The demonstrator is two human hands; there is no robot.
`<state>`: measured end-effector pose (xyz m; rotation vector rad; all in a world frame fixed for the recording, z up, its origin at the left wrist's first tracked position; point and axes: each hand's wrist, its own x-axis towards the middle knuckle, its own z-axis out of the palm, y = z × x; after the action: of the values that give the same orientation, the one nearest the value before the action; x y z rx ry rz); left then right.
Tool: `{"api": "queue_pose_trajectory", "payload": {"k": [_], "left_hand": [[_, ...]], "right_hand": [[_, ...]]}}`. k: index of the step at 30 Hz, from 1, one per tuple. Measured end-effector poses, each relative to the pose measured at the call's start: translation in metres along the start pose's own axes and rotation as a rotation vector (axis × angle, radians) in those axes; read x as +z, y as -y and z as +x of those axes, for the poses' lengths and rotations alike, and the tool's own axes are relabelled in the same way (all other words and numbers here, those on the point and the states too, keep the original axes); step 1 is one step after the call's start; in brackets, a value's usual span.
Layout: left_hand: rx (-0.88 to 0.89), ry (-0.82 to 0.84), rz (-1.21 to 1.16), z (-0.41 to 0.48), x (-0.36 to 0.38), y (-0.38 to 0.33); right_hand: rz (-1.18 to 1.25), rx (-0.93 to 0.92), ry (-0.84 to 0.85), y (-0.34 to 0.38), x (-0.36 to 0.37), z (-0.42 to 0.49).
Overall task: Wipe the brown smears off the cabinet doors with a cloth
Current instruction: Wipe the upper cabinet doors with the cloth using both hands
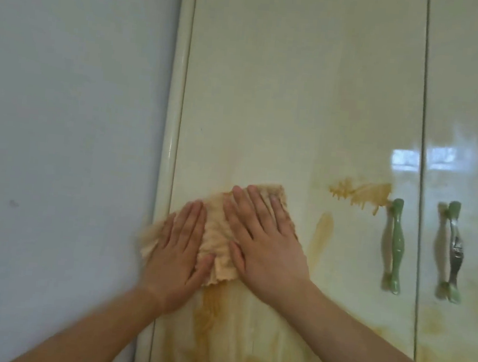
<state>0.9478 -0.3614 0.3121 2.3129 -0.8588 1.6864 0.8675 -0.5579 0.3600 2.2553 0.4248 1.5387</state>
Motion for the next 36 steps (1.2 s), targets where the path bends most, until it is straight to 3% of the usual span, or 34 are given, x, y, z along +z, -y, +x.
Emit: {"api": "queue_pose_trajectory", "payload": {"k": [6,14,19,23,29,32,36], "left_hand": [[-0.084,0.05,-0.043,-0.03,0.012,-0.033],[0.039,-0.011,-0.013,0.109,-0.028,-0.047],[-0.004,-0.065,-0.062,0.23,-0.064,-0.07],[-0.011,-0.091,-0.024,0.269,-0.072,-0.081],[0.158,-0.123,0.021,0.249,-0.064,-0.082],[0.235,-0.11,0.012,0.226,-0.058,-0.085],[0.308,-0.107,-0.009,0.176,-0.04,-0.1]], "right_hand": [[0.006,-0.095,0.062,0.007,0.0,-0.038],[-0.151,-0.132,0.01,-0.094,-0.044,0.039],[-0.236,0.112,-0.016,-0.178,-0.095,0.104],[-0.187,0.297,-0.052,-0.194,-0.108,0.113],[-0.122,0.559,-0.153,-0.157,-0.08,0.085],[-0.089,0.602,-0.223,-0.125,-0.061,0.051],[-0.101,0.625,-0.16,-0.091,-0.043,-0.002]]}}
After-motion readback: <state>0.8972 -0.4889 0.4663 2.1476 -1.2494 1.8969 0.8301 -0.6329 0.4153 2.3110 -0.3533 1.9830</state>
